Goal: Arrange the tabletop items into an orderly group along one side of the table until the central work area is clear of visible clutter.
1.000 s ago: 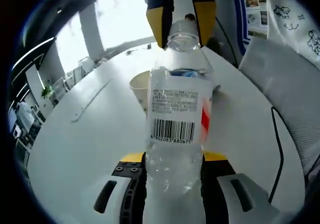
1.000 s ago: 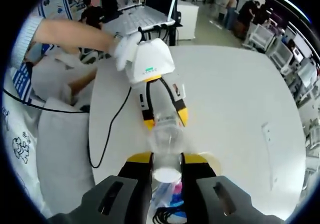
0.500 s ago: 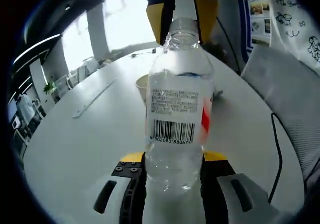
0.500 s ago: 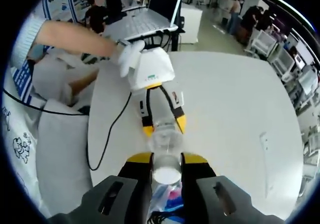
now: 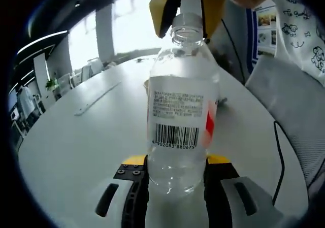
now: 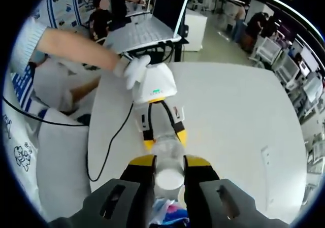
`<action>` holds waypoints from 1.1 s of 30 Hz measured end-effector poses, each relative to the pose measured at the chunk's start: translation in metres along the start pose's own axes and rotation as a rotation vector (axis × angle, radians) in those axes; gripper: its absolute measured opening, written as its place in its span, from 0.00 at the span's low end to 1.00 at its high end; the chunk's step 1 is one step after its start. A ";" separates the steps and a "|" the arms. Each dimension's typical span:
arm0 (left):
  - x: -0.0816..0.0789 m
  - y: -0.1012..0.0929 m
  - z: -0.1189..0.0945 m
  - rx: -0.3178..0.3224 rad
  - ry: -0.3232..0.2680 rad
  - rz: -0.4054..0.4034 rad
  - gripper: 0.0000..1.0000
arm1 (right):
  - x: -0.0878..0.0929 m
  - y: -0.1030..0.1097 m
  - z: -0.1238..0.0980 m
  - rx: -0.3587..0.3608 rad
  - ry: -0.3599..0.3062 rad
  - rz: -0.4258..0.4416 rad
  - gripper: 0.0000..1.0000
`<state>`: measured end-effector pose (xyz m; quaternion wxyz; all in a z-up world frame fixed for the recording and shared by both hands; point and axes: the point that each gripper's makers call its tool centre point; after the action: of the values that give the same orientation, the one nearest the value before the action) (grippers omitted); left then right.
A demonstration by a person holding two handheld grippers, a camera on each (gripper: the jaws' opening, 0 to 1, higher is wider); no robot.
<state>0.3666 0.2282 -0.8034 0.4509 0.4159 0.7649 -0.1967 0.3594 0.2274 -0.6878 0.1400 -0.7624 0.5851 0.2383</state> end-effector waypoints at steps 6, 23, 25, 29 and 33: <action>0.004 0.000 -0.002 0.009 -0.011 -0.028 0.38 | -0.014 -0.003 0.005 0.000 -0.035 -0.003 0.17; 0.010 -0.003 0.007 0.033 -0.017 -0.062 0.38 | -0.037 -0.008 0.015 0.016 -0.093 -0.024 0.17; 0.010 -0.002 0.008 0.037 -0.020 -0.065 0.38 | -0.039 -0.009 0.016 0.020 -0.095 -0.030 0.17; 0.010 -0.001 0.009 0.040 -0.025 -0.073 0.38 | -0.042 -0.010 0.017 0.027 -0.101 -0.022 0.16; 0.011 0.000 0.011 0.042 -0.026 -0.077 0.38 | -0.046 -0.012 0.018 0.035 -0.112 -0.025 0.15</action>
<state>0.3699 0.2261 -0.8178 0.4440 0.3929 0.7701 -0.2353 0.3581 0.2780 -0.6798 0.1887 -0.7527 0.5707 0.2684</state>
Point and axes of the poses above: the point that each gripper's makers call its tool centre point, and the gripper's own axes: z roughly forward along the fingers, y roughly to its left, x roughly out of its underside, and after that the axes turned 7 degrees about -x, right-handed
